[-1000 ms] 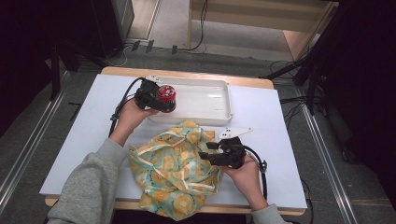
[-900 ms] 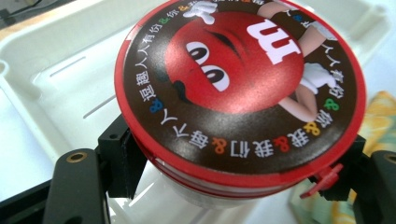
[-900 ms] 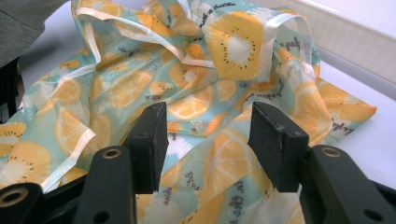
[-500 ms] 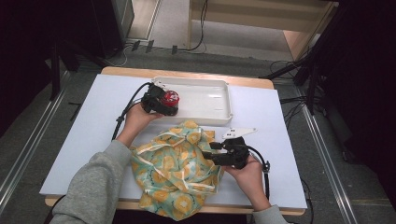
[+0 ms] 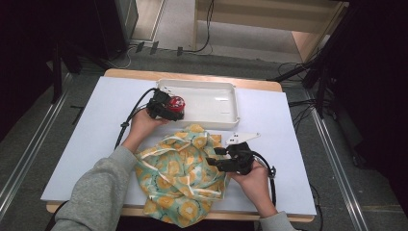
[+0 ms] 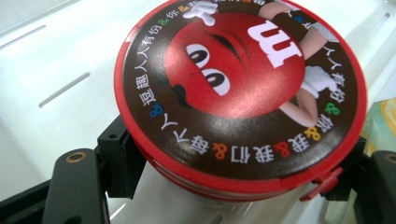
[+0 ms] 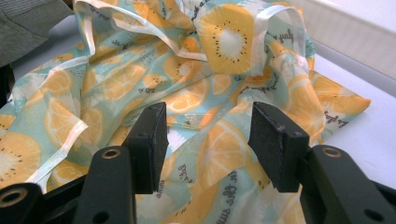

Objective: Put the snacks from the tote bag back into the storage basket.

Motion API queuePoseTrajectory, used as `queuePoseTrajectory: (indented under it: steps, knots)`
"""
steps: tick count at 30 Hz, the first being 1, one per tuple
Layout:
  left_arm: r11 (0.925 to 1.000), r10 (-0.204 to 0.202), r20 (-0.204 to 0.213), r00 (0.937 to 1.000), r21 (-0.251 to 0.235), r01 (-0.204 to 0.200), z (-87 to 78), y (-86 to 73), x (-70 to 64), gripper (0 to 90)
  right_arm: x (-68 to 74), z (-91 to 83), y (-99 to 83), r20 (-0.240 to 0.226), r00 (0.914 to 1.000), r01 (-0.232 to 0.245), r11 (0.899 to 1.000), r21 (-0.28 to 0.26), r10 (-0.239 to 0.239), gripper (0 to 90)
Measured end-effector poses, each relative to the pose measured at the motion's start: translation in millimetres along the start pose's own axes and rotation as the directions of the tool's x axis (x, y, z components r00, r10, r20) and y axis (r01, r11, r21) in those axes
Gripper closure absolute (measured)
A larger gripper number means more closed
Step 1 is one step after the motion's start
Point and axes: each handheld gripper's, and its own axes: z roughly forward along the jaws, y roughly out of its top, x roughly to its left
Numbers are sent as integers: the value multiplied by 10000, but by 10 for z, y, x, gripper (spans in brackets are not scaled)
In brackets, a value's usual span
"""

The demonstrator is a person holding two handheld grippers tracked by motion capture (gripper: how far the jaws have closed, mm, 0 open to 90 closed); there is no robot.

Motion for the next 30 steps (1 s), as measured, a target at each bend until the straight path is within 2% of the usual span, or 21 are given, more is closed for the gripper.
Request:
queuePoseTrajectory:
  steps: [8,10,15,16,21,27,30]
  knots:
    - [10000,-56,-14,10000,-36,56,1,-13,-7,246,-2,-12,-2,160,9998,66,10000,11,-66,478]
    - [9999,-126,131,9998,-44,127,-4,-13,8,238,-3,-10,-2,163,9999,42,10000,21,-43,478]
    - [9996,-230,127,9997,-130,232,-14,-8,3,200,-2,-14,0,150,9999,78,10000,17,-78,477]
    - [9993,-328,254,9991,-151,332,-22,-7,9,194,-3,-16,0,151,9999,83,10000,20,-83,477]
    - [9987,-412,360,9985,-284,423,-122,6,27,186,-1,-35,-2,195,9998,101,9999,2,-101,476]
    - [9993,-290,158,9995,-219,294,-246,-9,15,194,2,-46,1,202,9997,124,9999,-21,-124,476]
    - [9982,-482,277,9985,-346,492,-306,-15,23,200,2,-48,5,189,9997,127,9999,-12,-127,476]
